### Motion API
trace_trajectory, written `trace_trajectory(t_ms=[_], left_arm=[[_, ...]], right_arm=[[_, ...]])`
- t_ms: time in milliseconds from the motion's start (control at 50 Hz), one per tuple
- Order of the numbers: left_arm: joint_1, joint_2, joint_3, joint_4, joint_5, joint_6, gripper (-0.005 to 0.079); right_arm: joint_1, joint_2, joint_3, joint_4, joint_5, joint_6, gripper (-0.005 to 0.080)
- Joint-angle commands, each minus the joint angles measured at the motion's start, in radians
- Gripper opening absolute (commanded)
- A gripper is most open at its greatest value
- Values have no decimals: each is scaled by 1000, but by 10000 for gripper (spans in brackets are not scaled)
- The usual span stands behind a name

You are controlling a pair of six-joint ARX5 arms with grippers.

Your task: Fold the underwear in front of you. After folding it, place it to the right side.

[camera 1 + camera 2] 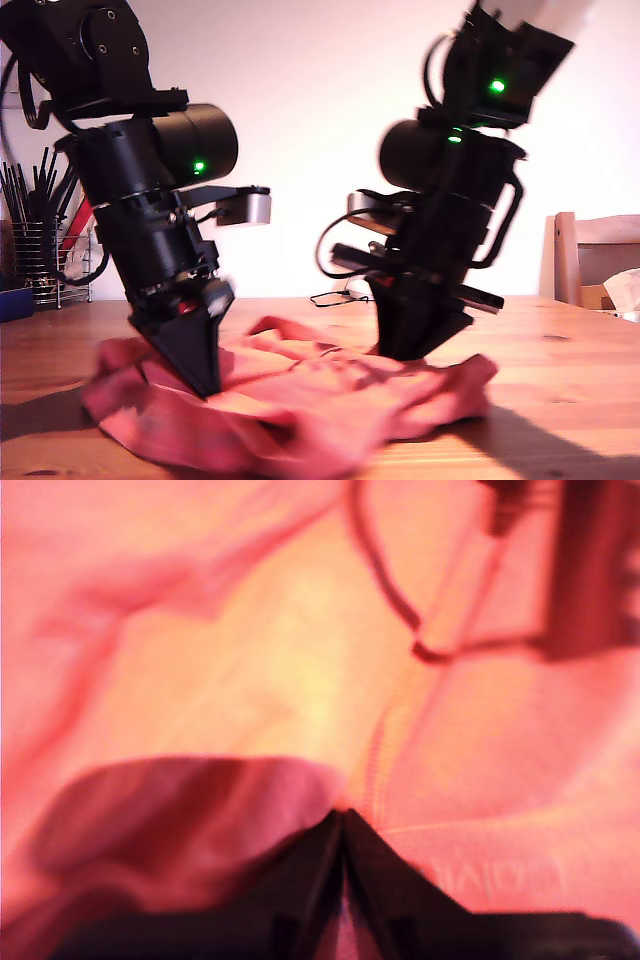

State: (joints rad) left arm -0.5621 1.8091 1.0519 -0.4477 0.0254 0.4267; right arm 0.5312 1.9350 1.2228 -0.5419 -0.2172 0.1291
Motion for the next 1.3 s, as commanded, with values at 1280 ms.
trace_trajectory(t_ms=[1280], left_arm=[[249,-86,163,-203,356,-608,291]], right_arm=[[77,-76,-24,76,105,173,-13]])
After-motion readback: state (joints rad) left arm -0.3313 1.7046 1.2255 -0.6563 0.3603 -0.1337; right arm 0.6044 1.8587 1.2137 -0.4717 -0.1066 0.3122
